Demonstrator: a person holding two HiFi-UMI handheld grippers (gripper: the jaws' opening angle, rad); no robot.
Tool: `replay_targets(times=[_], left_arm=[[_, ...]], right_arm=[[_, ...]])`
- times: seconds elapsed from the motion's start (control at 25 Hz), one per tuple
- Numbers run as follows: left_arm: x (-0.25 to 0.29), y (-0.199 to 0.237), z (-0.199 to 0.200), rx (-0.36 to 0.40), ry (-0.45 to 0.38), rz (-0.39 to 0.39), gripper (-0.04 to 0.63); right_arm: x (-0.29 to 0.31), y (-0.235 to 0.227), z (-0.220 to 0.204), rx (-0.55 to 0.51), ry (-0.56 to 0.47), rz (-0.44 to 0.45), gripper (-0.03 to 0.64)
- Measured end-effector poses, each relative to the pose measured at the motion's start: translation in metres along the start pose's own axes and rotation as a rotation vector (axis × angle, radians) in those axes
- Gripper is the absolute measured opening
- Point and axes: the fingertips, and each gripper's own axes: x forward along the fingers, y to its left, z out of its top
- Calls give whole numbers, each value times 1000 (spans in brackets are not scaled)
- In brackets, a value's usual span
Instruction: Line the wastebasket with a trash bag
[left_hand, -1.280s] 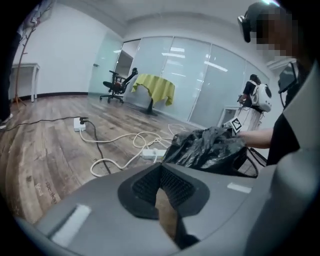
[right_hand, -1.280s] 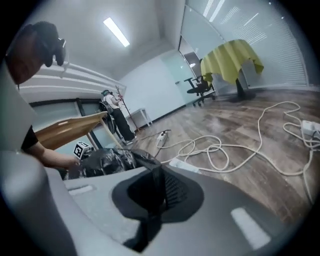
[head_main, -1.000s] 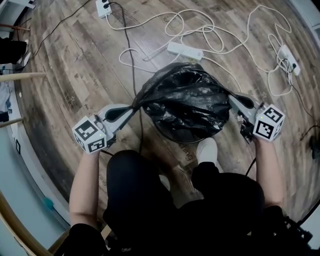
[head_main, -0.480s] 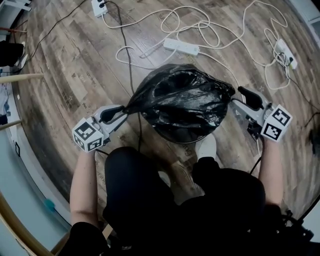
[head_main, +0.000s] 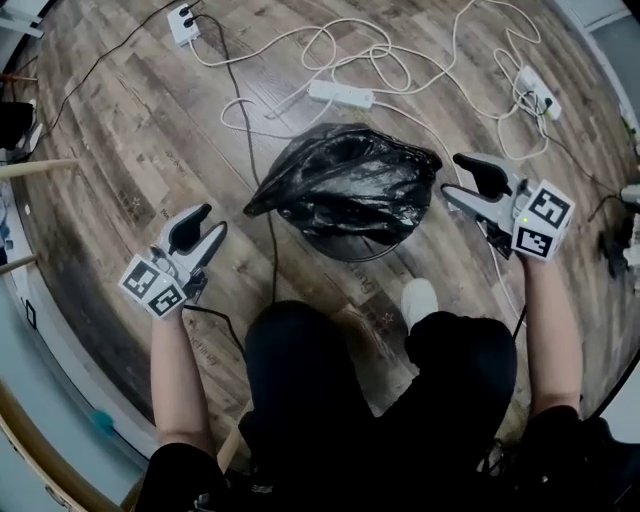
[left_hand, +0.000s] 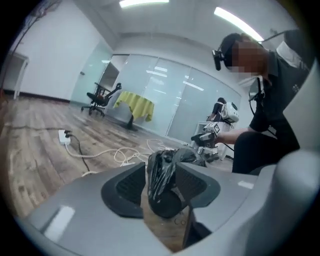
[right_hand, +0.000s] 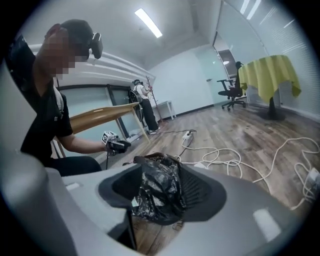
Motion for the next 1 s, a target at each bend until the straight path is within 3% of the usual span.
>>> replay_targets(times=[0.12,0.24,0.4,0.48,0.52,0.6,0.64,0.8,1.0], left_arm=[[27,-45,33,144,0,-74,198],[78,-75,17,191,74,-194,223],[114,-82,-15,242,159,-184,230],[122,-80,-17,284,200,-153,184],[123,-79,-19,293,216,-133,144],[119,-81,-27,301,245,-107,17],[116,-86,-31,305,251,-106,8],[104,-113,-36,322,235,-138,8],[83,-160,-47,364,258,-267,6]], right_arm=[[9,14,-14,-65,33,19,239],[31,13,-20,-140,19,36,239],[65,23,-39,-209,98,75,239],[76,15,-44,-227,147,59,216],[78,12,-44,-225,149,57,175],[79,13,-44,-223,124,65,23],[77,16,-44,-229,109,72,3],[62,36,-42,-296,49,117,3],[30,75,-56,-341,-5,200,3]])
